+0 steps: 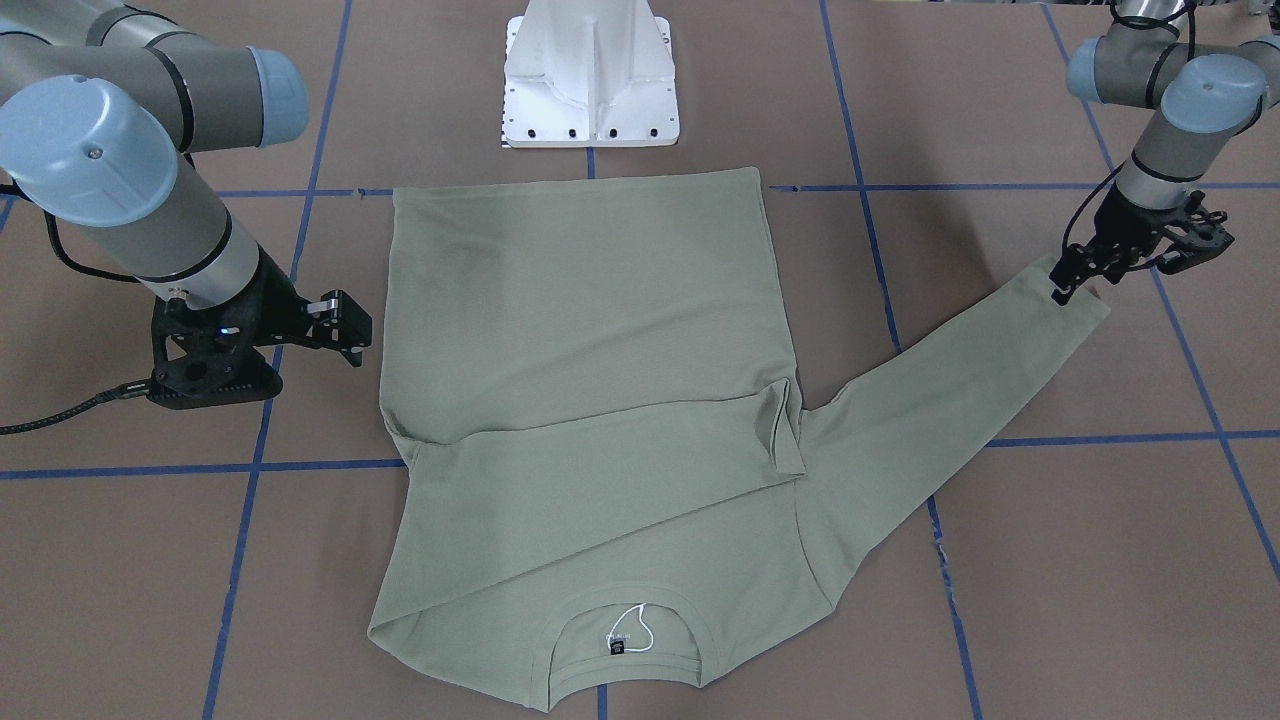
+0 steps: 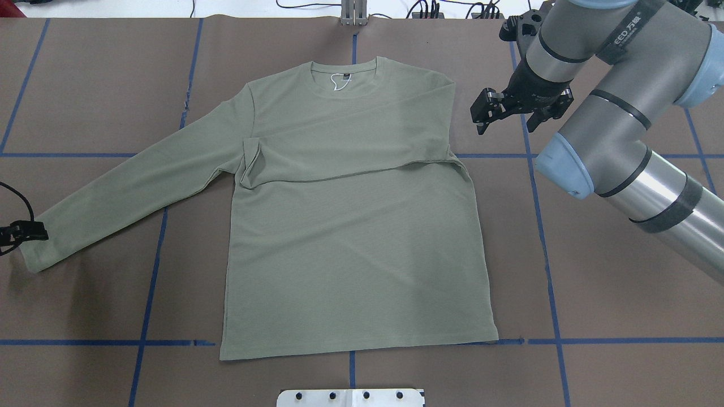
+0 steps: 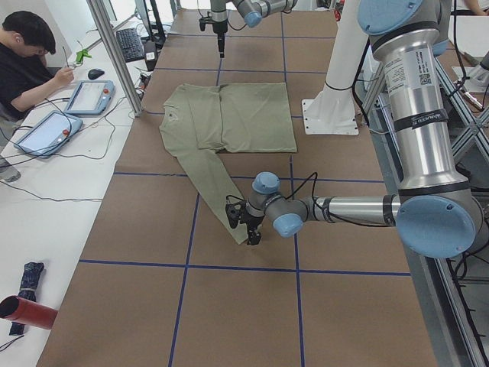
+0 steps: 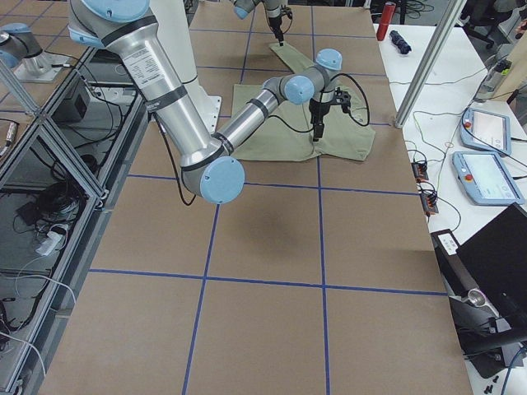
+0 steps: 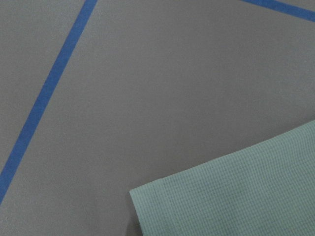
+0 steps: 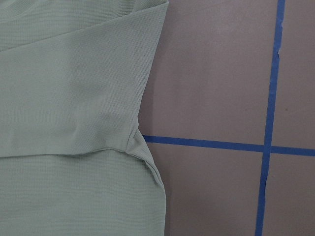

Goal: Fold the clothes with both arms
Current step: 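Hold the right gripper raised while the left gripper grasps the other sleeve cuff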

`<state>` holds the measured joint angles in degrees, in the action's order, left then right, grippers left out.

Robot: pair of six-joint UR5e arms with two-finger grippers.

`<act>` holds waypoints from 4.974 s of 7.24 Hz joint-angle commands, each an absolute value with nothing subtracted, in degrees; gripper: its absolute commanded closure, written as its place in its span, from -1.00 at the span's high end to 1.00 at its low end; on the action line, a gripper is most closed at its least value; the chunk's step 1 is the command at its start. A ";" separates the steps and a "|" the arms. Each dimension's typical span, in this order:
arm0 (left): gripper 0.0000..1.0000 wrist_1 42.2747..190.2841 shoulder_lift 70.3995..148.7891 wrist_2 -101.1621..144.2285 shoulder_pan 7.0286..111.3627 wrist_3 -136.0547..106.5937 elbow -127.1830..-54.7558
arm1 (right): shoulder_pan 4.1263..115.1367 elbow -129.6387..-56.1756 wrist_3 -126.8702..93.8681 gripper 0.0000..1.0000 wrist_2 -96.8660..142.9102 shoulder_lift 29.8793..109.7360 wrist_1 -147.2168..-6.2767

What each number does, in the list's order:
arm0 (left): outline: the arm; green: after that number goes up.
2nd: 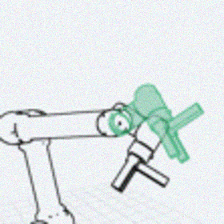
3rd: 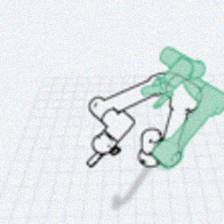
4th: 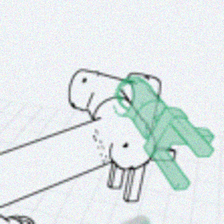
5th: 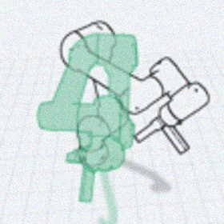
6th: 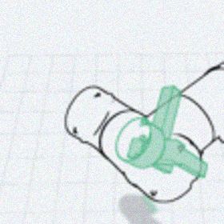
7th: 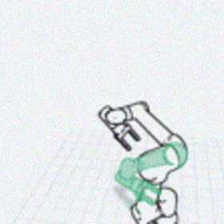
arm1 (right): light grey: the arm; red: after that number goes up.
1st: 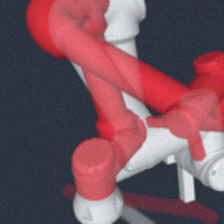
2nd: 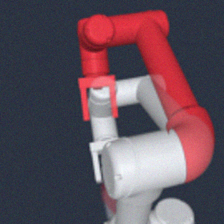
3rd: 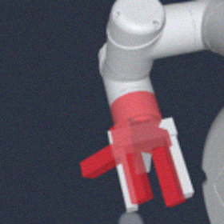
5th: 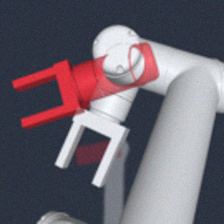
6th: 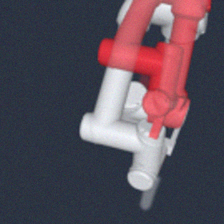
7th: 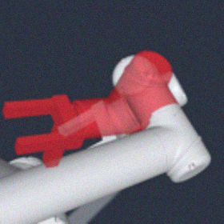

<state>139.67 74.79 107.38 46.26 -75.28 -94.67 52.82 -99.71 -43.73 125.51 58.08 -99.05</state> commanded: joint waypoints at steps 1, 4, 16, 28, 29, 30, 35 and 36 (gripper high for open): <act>0.57 139.83 74.79 107.49 46.23 -77.42 -94.92 | 52.82 -100.46 -43.86 1.00 125.51 58.45 -99.05; 0.36 139.92 74.79 107.49 46.14 -77.52 -95.01 | 52.82 -100.37 -43.86 1.00 125.51 58.36 -99.05; -0.52 139.75 74.79 107.67 45.79 -79.01 -95.53 | 52.91 -101.69 -43.86 1.00 125.51 59.15 -99.14; 0.99 138.96 73.92 108.81 45.35 -79.01 -95.02 | 53.00 -102.92 -44.38 1.00 126.21 60.12 -99.14; 0.99 138.96 73.92 108.81 45.35 -79.01 -95.01 | 53.00 -103.01 -44.38 1.00 126.21 60.12 -99.05; 0.99 138.96 73.92 108.81 45.26 -79.01 -95.01 | 53.00 -103.44 -44.38 1.00 126.21 60.38 -99.05; -0.36 139.04 73.92 108.81 45.26 -79.10 -95.10 | 53.00 -104.15 -44.38 1.00 126.30 60.91 -99.05; -0.62 139.13 73.92 108.81 45.26 -79.10 -95.18 | 53.00 -104.50 -44.38 1.00 126.30 61.34 -99.05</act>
